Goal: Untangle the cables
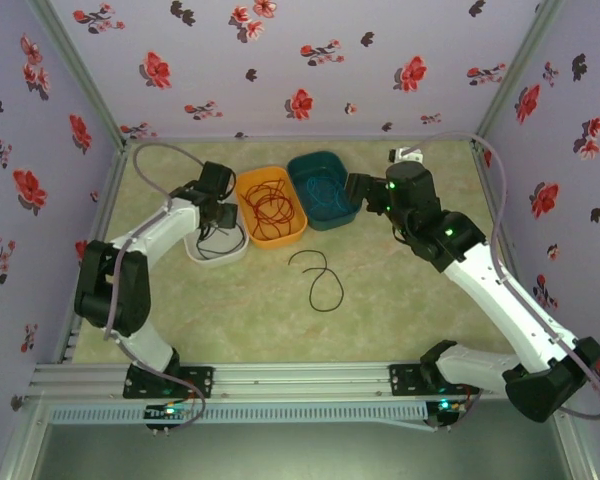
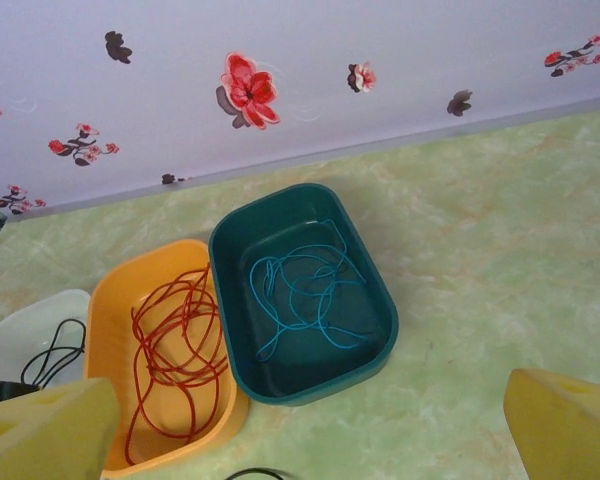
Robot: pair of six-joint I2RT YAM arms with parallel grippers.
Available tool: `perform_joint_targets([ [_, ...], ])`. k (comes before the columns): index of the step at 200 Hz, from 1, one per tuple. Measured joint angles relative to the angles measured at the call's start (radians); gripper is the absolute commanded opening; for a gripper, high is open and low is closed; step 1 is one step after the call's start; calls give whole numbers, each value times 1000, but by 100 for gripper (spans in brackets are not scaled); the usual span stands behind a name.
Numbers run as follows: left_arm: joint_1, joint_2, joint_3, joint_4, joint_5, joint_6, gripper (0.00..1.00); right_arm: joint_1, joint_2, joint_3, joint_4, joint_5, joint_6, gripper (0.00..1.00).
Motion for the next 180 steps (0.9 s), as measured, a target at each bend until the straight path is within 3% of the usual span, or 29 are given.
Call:
perform_joint_targets([
  [21, -1, -44, 0, -8, 0, -8, 71, 0, 6, 2, -4, -3, 0, 99],
  [72, -32, -228, -29, 0, 6, -46, 99, 0, 36, 4, -43, 25, 5, 99],
  [127, -145, -428, -205, 151, 68, -109, 100, -1, 77, -5, -96, 90, 55, 99],
  [180, -327, -410, -333, 329, 92, -176, 100, -27, 99, -74, -150, 153, 125, 99],
])
